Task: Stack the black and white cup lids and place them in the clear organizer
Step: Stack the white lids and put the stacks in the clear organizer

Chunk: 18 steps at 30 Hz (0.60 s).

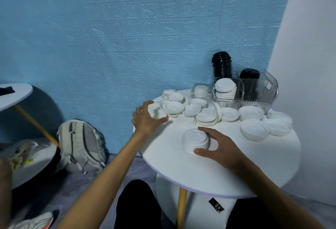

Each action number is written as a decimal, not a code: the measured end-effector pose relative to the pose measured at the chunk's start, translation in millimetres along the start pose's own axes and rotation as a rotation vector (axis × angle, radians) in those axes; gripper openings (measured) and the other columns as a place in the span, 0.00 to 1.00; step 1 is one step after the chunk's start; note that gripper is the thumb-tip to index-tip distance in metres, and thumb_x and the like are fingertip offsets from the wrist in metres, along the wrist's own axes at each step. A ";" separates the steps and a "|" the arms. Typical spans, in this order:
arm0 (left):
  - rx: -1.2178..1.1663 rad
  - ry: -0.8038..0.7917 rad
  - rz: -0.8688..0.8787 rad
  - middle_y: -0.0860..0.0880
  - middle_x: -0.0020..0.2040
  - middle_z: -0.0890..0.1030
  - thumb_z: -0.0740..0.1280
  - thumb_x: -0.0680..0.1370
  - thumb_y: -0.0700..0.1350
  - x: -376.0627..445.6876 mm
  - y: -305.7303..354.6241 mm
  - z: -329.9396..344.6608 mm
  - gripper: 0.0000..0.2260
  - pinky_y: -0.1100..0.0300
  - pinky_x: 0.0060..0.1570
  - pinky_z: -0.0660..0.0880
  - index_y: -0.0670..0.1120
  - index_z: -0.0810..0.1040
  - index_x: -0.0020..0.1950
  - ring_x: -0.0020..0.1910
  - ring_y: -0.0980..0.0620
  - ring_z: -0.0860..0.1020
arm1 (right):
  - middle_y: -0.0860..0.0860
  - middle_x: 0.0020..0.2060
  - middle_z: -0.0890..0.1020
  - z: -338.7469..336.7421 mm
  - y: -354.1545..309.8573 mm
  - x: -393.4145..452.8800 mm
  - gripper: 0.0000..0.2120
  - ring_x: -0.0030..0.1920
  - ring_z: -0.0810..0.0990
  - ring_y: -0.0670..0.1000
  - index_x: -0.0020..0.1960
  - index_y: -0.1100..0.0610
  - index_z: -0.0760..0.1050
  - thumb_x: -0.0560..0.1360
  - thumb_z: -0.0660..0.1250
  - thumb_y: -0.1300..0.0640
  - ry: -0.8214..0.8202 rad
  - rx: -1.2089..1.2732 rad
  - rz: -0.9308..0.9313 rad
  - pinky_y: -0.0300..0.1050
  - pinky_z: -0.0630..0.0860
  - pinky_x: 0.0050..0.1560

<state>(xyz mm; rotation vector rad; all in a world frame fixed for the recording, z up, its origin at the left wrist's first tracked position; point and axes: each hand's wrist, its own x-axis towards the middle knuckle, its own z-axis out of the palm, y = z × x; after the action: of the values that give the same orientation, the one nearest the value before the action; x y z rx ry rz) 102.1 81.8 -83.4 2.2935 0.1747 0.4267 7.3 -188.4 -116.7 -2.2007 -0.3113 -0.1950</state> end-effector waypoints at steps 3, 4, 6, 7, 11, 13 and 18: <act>0.109 -0.158 -0.132 0.44 0.77 0.64 0.82 0.58 0.67 8.4 -3.7 1.8 0.61 0.46 0.73 0.59 0.60 0.48 0.80 0.77 0.43 0.62 | 0.22 0.57 0.75 0.0 -1.6 -0.1 0.29 0.61 0.72 0.27 0.60 0.30 0.71 0.64 0.81 0.40 -0.003 -0.003 0.007 0.28 0.65 0.60; 0.124 -0.181 -0.133 0.44 0.78 0.63 0.82 0.58 0.67 11.1 -3.7 2.4 0.63 0.46 0.74 0.58 0.59 0.45 0.81 0.78 0.42 0.61 | 0.22 0.57 0.75 -0.1 -1.9 -0.3 0.29 0.61 0.72 0.27 0.60 0.30 0.71 0.64 0.81 0.40 -0.003 -0.004 0.009 0.29 0.66 0.60; 0.142 -0.202 -0.112 0.44 0.79 0.63 0.81 0.59 0.67 15.8 -0.7 3.1 0.63 0.45 0.74 0.57 0.57 0.44 0.82 0.78 0.42 0.60 | 0.24 0.58 0.76 -0.4 -1.4 -0.3 0.29 0.61 0.72 0.27 0.60 0.31 0.71 0.64 0.81 0.40 -0.006 -0.003 0.015 0.32 0.67 0.62; 0.144 -0.205 -0.106 0.45 0.79 0.65 0.81 0.60 0.67 17.9 -0.2 4.3 0.62 0.45 0.74 0.58 0.56 0.46 0.83 0.78 0.41 0.61 | 0.23 0.58 0.76 -0.7 -0.8 -0.3 0.29 0.61 0.72 0.27 0.60 0.30 0.71 0.64 0.81 0.40 -0.010 -0.003 0.017 0.34 0.67 0.62; 0.172 -0.163 -0.098 0.48 0.74 0.72 0.80 0.62 0.66 17.6 -1.2 3.3 0.54 0.47 0.69 0.60 0.55 0.56 0.81 0.74 0.42 0.64 | 0.21 0.56 0.75 -1.1 -0.9 -1.2 0.28 0.61 0.72 0.26 0.59 0.29 0.71 0.64 0.81 0.40 -0.018 -0.006 0.019 0.36 0.67 0.63; 0.195 -0.148 -0.122 0.47 0.70 0.75 0.79 0.62 0.66 13.8 -1.3 -2.2 0.51 0.48 0.64 0.61 0.55 0.59 0.79 0.71 0.42 0.65 | 0.22 0.57 0.75 -1.2 -0.3 -1.1 0.29 0.62 0.72 0.27 0.60 0.30 0.71 0.64 0.81 0.39 -0.016 -0.001 0.021 0.36 0.67 0.63; 0.120 -0.113 -0.105 0.46 0.73 0.73 0.80 0.65 0.62 -4.4 9.3 -16.5 0.48 0.49 0.66 0.62 0.52 0.61 0.80 0.72 0.39 0.65 | 0.23 0.58 0.75 -1.0 0.3 -0.1 0.33 0.62 0.72 0.28 0.65 0.34 0.71 0.64 0.80 0.37 -0.004 -0.006 0.017 0.33 0.67 0.63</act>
<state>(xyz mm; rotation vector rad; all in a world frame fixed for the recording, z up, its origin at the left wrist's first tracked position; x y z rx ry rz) 92.0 85.6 -67.2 2.4059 0.2697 0.2381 7.2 -189.4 -116.4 -2.2093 -0.2950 -0.1822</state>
